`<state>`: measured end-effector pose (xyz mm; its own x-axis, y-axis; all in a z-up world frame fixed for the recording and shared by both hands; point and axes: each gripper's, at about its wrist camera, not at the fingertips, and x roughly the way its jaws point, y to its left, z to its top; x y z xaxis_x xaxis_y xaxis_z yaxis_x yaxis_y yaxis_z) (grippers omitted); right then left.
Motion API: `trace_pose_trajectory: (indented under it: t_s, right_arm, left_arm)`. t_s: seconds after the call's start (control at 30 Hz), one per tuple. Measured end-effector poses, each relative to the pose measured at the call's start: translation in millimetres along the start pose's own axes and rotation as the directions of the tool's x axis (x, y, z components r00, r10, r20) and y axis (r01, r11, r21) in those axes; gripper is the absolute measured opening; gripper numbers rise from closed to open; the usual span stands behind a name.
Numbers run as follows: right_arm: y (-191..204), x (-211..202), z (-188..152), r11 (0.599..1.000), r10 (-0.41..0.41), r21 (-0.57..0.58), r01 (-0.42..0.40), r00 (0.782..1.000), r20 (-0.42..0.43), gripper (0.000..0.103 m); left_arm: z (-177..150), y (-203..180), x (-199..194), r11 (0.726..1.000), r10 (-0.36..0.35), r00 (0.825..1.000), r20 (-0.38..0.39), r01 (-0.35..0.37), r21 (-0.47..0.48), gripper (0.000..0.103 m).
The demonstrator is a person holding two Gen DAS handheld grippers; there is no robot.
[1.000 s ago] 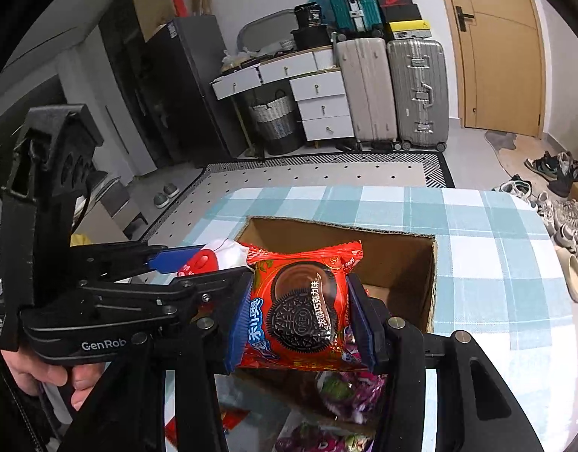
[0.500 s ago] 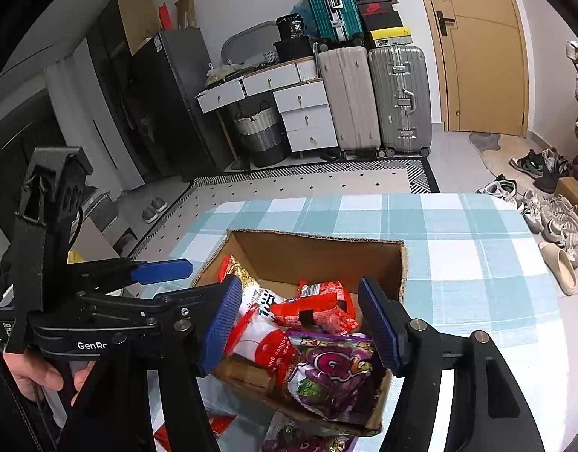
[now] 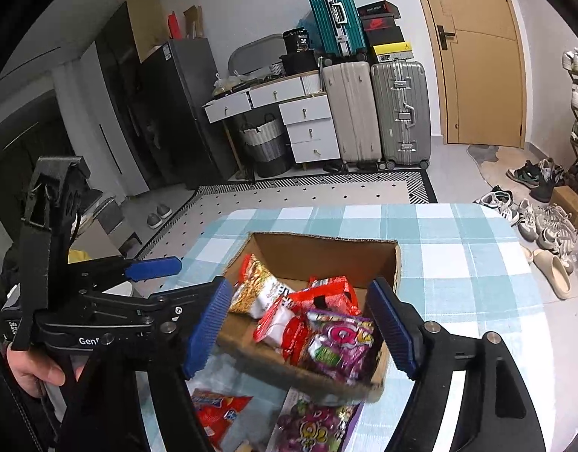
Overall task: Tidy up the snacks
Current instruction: 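Withdraw both open tools from the box toward the remaining snacks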
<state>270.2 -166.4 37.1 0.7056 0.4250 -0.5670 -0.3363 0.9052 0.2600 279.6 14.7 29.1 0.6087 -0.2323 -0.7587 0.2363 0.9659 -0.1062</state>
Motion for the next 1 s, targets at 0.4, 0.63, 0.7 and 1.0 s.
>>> trace_pose_trajectory:
  t_s: [0.4, 0.63, 0.7, 1.0]
  right_arm:
    - [18.3, -50.9, -37.4, 0.999, 0.02, 0.026, -0.02, 1.0, 0.019, 0.09]
    - [29.5, -79.4, -64.0, 1.0, 0.008, 0.025, -0.008, 0.999, 0.031, 0.097]
    - [33.6, -86.6, -70.9, 1.0, -0.014, 0.012, 0.014, 0.999, 0.044, 0.099]
    - [40.3, -111.5, -100.8, 1.0, -0.004, 0.031, 0.003, 0.999, 0.042, 0.101]
  left_arm:
    - [-43.2, -8.7, -38.7, 1.0, -0.008, 1.0, -0.006, 0.008, -0.024, 0.083]
    - [-72.4, -12.8, -57.6, 0.998, -0.038, 0.999, -0.009, 0.037, -0.058, 0.089]
    - [-82.2, -13.7, -62.7, 0.997, -0.033, 0.999, -0.006, 0.032, -0.066, 0.092]
    - [-122.5, -11.9, -76.8, 0.996, 0.003, 1.0, 0.002, -0.003, -0.091, 0.102]
